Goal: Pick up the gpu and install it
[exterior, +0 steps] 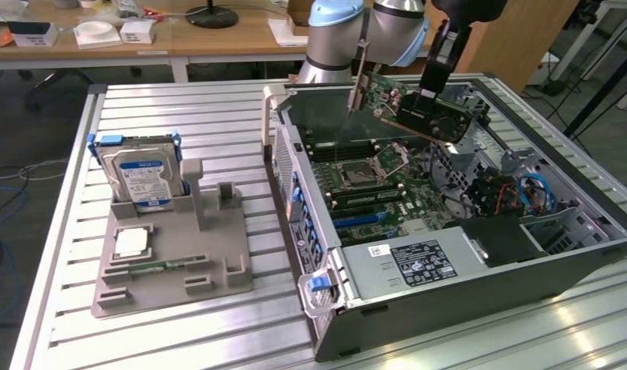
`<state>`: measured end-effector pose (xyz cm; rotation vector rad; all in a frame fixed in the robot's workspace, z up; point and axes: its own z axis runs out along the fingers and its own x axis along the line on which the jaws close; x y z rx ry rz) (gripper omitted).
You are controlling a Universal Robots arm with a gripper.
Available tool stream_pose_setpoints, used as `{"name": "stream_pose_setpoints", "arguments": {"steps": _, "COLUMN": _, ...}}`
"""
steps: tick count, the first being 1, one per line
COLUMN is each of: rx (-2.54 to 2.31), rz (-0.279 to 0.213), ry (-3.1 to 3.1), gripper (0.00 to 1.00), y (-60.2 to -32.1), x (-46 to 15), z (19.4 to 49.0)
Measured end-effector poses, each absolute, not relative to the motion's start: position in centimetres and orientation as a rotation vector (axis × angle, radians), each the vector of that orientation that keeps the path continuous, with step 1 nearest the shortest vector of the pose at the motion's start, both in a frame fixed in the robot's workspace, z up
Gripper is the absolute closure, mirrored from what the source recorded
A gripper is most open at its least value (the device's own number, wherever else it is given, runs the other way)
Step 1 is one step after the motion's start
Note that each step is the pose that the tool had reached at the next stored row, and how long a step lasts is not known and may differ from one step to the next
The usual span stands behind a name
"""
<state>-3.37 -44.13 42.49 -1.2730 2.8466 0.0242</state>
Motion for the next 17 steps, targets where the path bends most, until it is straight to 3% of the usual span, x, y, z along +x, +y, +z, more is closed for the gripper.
{"name": "stream_pose_setpoints", "arguments": {"steps": 17, "rx": -1.346, "rz": 0.025, "ry": 2.813, "gripper": 0.74, "y": -44.13, "x": -3.37, "z": 42.49}}
